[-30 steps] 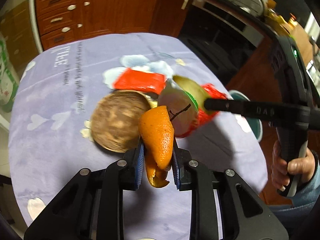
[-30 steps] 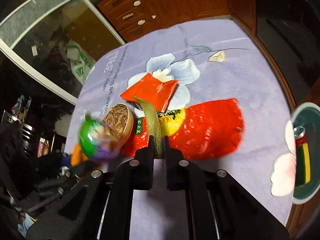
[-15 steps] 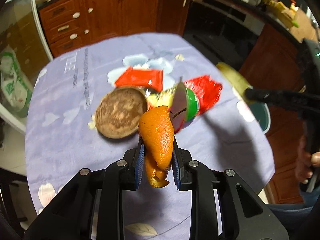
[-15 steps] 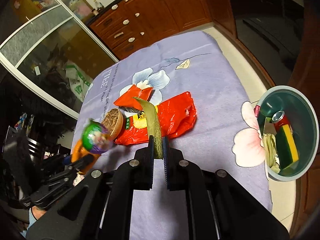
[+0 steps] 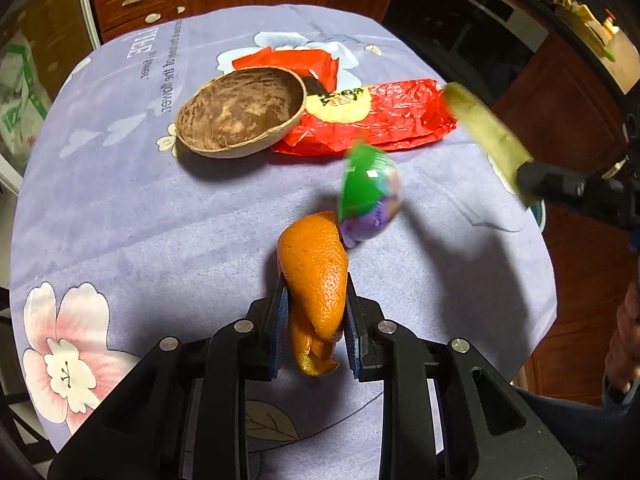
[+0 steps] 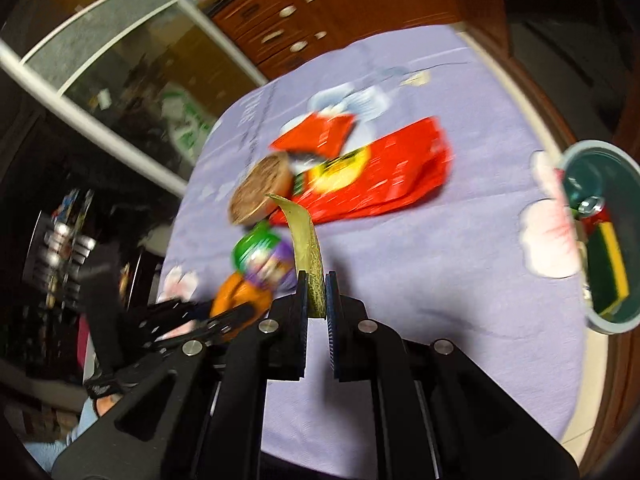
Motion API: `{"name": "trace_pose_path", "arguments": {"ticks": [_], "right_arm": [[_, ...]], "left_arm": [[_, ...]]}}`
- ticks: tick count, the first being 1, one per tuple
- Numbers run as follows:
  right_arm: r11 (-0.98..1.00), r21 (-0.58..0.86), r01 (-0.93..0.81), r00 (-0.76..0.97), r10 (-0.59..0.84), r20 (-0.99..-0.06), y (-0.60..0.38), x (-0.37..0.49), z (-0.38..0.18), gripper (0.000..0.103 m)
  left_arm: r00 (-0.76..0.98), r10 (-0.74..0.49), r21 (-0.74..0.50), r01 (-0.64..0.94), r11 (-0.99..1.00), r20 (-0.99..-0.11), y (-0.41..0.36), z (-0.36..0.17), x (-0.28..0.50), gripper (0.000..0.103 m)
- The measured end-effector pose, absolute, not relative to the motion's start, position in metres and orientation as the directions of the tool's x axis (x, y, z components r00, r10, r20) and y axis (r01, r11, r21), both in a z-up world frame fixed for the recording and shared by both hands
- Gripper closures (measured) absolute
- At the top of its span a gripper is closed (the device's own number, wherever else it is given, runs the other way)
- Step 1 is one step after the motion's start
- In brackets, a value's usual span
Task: Collect trash
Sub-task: 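Lift the orange peel with the left tool while the right tool lifts the green strip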
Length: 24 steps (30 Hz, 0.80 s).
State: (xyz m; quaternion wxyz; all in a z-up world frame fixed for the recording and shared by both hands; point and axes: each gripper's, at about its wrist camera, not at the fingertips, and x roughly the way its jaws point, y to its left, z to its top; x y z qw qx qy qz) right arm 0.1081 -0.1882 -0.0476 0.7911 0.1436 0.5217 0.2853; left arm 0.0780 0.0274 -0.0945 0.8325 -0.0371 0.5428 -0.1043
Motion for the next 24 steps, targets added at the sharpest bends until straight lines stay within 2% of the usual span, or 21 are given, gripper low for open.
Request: {"name": "trace_pose_path", "arguments": {"ticks": [6,10,14,18,24], "right_arm": [[0.785,0.519,-0.339,0.258,0.608,-0.751,-0.163,0.104,-0.044,0.095],[0.797,0.511,-0.321,0.26,0.593,-0.762,-0.163,0.109,-0.046,0.095],[0.803,0.509,-0.309,0.265,0.587,-0.765,-0.163,0.111,-0.047,0.095],[0.811,0.509,-0.289,0.286,0.58,-0.763,-0.174,0.111,-0.046,0.095],[0.811,0.52,-0.27,0.296,0.583,-0.756,-0.196,0.105,-0.045,0.095]], "left_arm": [[0.421,-0.235,-0.197,0.134,0.971,-0.876,0.035,-0.084,0.074,0.078],[0.507,-0.245,-0.223,0.105,0.969,-0.826,0.057,-0.05,0.064,0.078],[0.558,-0.256,-0.211,0.145,0.967,-0.789,0.056,-0.023,0.058,0.078],[0.531,-0.183,-0.078,0.214,0.974,-0.828,0.024,-0.036,0.063,0.078],[0.416,-0.238,-0.164,0.206,0.965,-0.877,0.015,-0.07,0.077,0.078]]}}
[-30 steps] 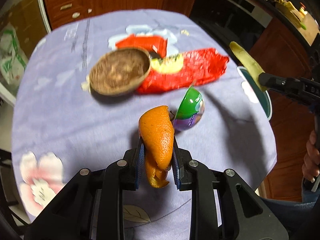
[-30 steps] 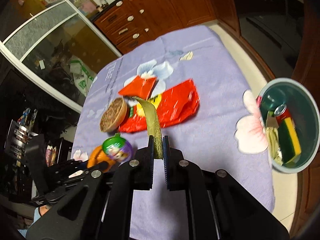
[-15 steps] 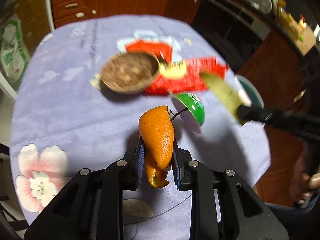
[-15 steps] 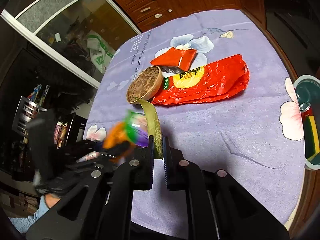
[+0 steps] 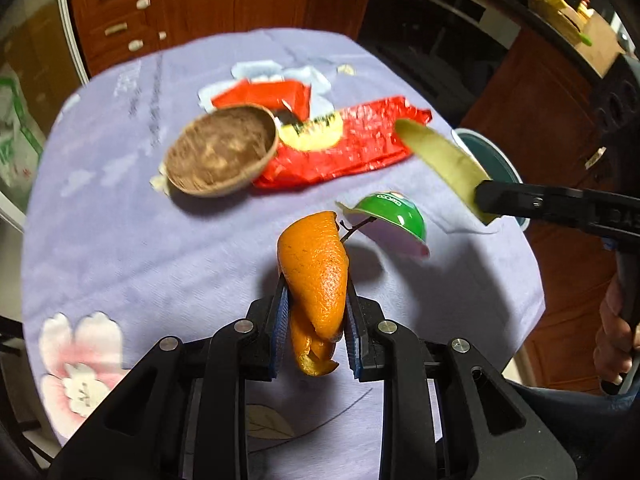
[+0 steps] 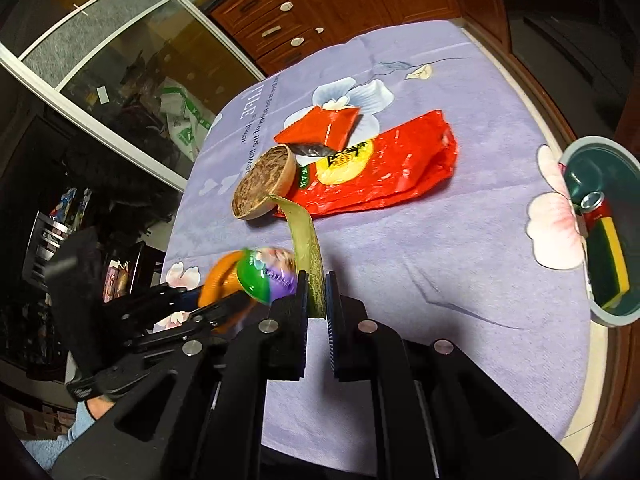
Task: Collect trash
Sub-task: 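Lift the orange peel with the left tool while the right tool lifts the green strip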
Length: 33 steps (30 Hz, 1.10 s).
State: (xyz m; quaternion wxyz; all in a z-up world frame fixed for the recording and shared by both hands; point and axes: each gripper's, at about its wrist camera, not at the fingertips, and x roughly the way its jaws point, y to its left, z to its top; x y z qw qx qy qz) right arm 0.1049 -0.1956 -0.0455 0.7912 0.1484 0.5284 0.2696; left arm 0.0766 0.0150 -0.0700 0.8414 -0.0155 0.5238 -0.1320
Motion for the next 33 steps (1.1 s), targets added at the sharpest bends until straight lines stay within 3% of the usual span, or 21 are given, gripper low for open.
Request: {"name": "trace_pose_path", "arguments": {"ticks": [10,18,33], "right_arm": [[0.785,0.523,-0.332,0.26,0.609,-0.75,-0.203,0.084,-0.039,0.095],[0.791,0.538,-0.292,0.2,0.601,-0.774,-0.206,0.075,-0.069,0.095],[0.796,0.56,-0.229,0.315,0.605,-0.731,-0.235,0.102,-0.052,0.095]], "left_arm": [[0.424,-0.277,-0.212,0.193,0.958,-0.863,0.01,-0.064,0.106,0.078],[0.409,-0.308,-0.225,0.239,0.945,-0.859,-0.015,-0.061,0.112,0.078],[0.366,-0.291,-0.19,0.287,0.939,-0.884,-0.023,-0.069,0.086,0.078]]}}
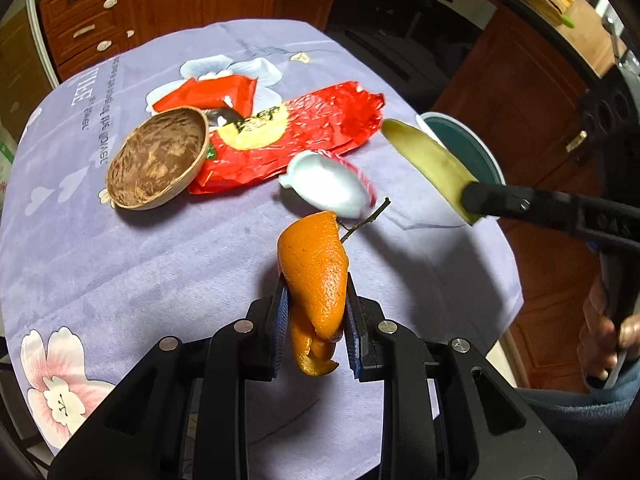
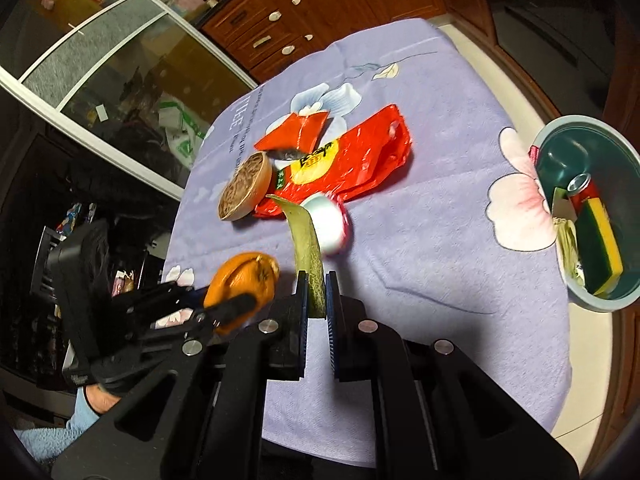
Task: Collect trash
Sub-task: 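Lift the orange peel with the left tool while the right tool lifts the green strip, then carry the peel and strip over the teal bin and open both tools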
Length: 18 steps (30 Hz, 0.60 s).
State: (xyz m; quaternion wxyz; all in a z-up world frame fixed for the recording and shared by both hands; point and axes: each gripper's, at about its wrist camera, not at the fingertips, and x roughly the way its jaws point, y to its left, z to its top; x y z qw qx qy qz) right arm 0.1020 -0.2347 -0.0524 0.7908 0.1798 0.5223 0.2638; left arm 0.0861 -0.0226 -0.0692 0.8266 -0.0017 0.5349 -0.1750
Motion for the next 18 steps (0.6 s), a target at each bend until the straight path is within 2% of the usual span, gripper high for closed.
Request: {"name": "trace_pose_path", "arguments": {"ticks": [10,18], "right_arm": [[0.804,0.567,-0.18,0.426,0.583,-0.691,-0.29,0.105,-0.028,0.095],[0.837,0.547,-0.006,0.565,0.454,-0.689,-0.401,0.105,-0.024,0.094]], "left_arm": [[0.435,-0.328,-0.2,0.314,0.928,-0.839,-0.048,-0.028,0.105,0.077],[0.424,-0.412,-0.201,0.458,0.866,-0.807,-0.151,-0.007,0.138,0.076]]}}
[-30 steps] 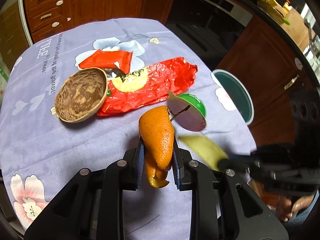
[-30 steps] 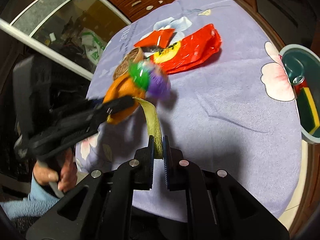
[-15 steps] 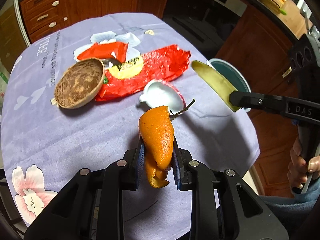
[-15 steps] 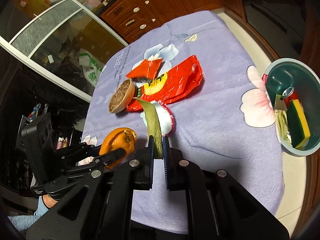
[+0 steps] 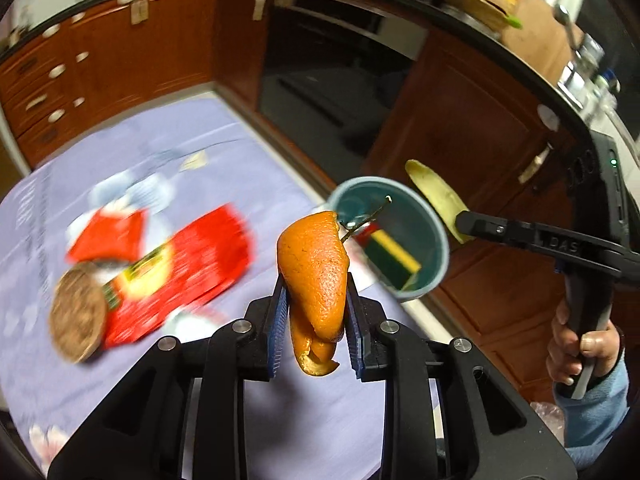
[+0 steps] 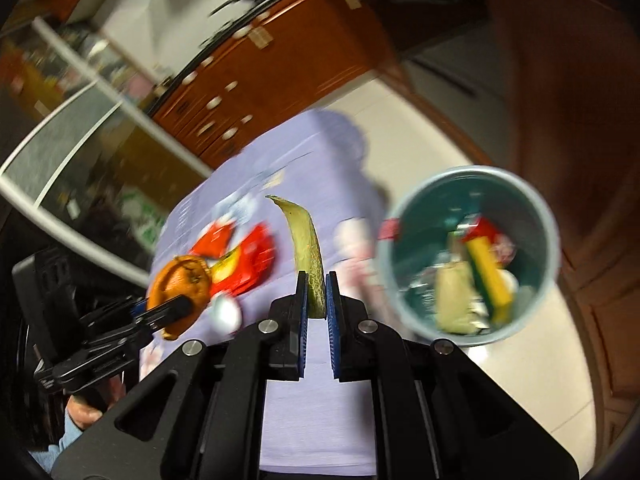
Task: Collect trash
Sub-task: 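Carry the peel and strip over the teal bin and open both tools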
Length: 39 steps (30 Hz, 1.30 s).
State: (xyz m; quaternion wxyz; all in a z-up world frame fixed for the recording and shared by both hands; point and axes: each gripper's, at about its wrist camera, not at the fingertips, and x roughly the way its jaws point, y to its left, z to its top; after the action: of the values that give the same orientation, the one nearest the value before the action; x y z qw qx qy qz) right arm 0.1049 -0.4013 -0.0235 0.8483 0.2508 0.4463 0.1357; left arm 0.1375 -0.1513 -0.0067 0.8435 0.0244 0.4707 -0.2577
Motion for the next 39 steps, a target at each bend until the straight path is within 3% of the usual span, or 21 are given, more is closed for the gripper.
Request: {"name": "trace_pose_path", "arguments": {"ticks": [9,12,14,20,21,24,27,30,33,39], "right_arm": [[0.823,0.54,0.173,0.542,0.378,-0.75,-0.477,0.105,-0.073,0.093],[0.817,0.54,0.204,0.523,0.376,-0.765,-0.489,0.108,-0.088,0.092],[0.812,0.543,0.214,0.51,0.381,-0.771,-0.493,0.11,-0.095,0.092],[0.802,0.557,0.215,0.486,0.407,-0.773,-0.491,0.12,-0.106,0.089],[0.8,0.561,0.214,0.487,0.41,-0.771,-0.491,0.122,-0.106,0.082],[0.794,0.566,0.224,0.506,0.401,-0.763,-0.49,0.124,-0.103,0.042],[0.794,0.562,0.229,0.517,0.39,-0.762,-0.487,0.125,-0.097,0.029],[0.793,0.553,0.256,0.508,0.377,-0.775,-0.484,0.124,-0.095,0.026],[0.795,0.543,0.27,0.5,0.367,-0.785,-0.478,0.123,-0.092,0.025],[0.806,0.542,0.237,0.506,0.374,-0.777,-0.455,0.122,-0.08,0.025]], "left_arm": [[0.313,-0.419,-0.211,0.527,0.823,-0.852,-0.249,-0.041,0.165,0.07],[0.284,-0.403,-0.209,0.529,0.823,-0.87,-0.268,-0.056,0.171,0.062],[0.29,-0.394,-0.199,0.525,0.828,-0.872,-0.274,-0.059,0.173,0.05],[0.292,-0.372,-0.191,0.5,0.845,-0.881,-0.274,-0.063,0.181,0.05],[0.291,-0.371,-0.193,0.495,0.847,-0.882,-0.273,-0.063,0.183,0.049],[0.298,-0.365,-0.194,0.476,0.858,-0.882,-0.264,-0.062,0.183,0.038],[0.319,-0.359,-0.187,0.462,0.867,-0.877,-0.253,-0.057,0.179,0.035],[0.326,-0.367,-0.2,0.446,0.872,-0.871,-0.243,-0.053,0.176,0.029],[0.351,-0.371,-0.203,0.431,0.879,-0.86,-0.23,-0.047,0.172,0.015],[0.386,-0.37,-0.205,0.406,0.89,-0.845,-0.201,-0.038,0.163,0.013]]}}
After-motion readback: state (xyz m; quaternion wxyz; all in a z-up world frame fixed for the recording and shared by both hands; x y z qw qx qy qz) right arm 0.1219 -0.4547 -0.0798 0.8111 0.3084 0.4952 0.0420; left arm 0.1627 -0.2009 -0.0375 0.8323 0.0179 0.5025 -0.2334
